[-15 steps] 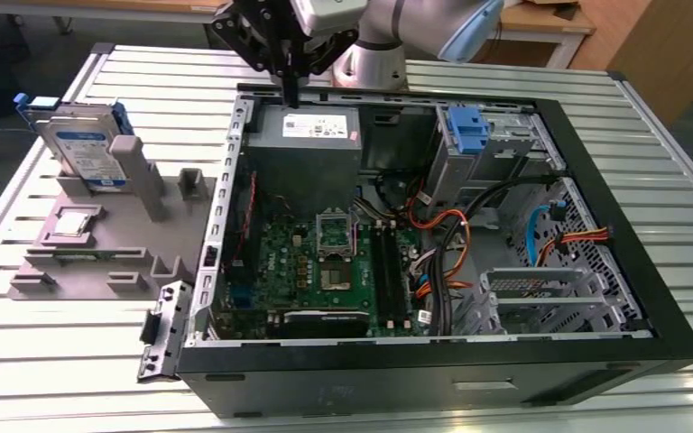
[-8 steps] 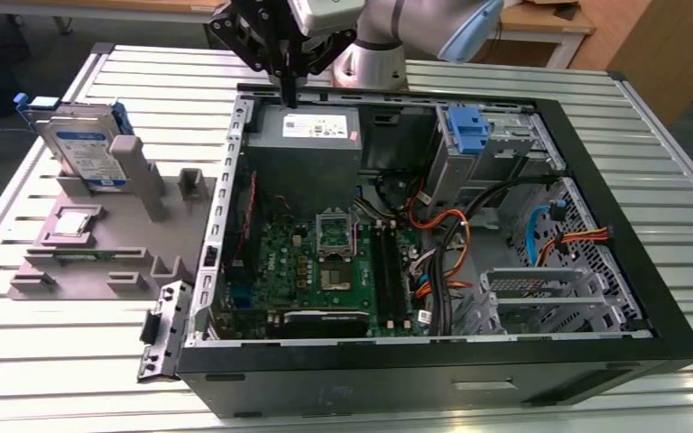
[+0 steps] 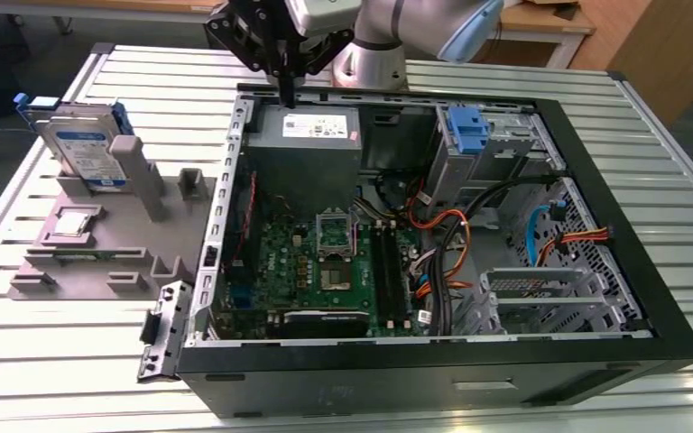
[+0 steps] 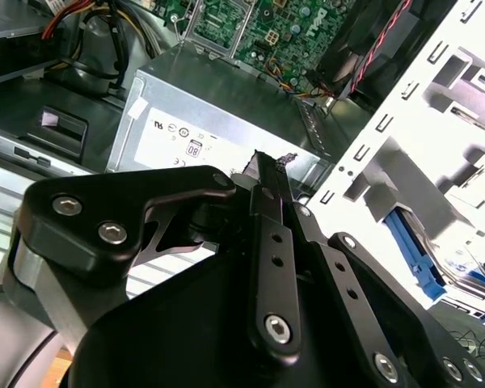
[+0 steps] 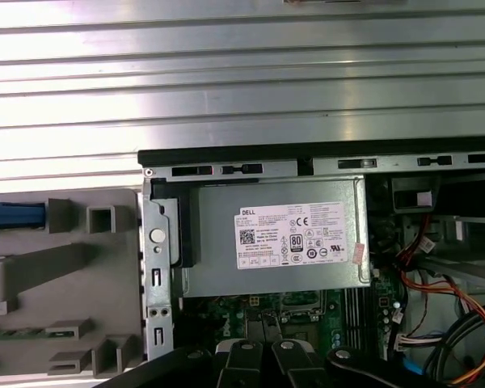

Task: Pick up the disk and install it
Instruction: 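Reach for the disk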

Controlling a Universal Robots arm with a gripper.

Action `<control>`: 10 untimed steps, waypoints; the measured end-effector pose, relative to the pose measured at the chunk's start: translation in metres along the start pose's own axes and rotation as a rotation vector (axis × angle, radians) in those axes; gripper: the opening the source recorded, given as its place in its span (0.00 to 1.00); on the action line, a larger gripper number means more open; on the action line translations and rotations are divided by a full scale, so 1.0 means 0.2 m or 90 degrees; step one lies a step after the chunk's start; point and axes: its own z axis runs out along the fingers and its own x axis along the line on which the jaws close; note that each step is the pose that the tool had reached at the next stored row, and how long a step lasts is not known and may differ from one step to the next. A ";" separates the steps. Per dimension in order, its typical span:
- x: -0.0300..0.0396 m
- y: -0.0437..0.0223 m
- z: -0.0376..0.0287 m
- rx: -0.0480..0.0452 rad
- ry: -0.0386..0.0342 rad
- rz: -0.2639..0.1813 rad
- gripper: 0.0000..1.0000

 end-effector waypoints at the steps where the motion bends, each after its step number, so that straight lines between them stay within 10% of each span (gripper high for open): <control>1: 0.001 0.000 0.000 0.0000 0.0000 0.000 0.10; 10: 0.014 -0.001 0.000 0.0000 0.0000 0.000 0.10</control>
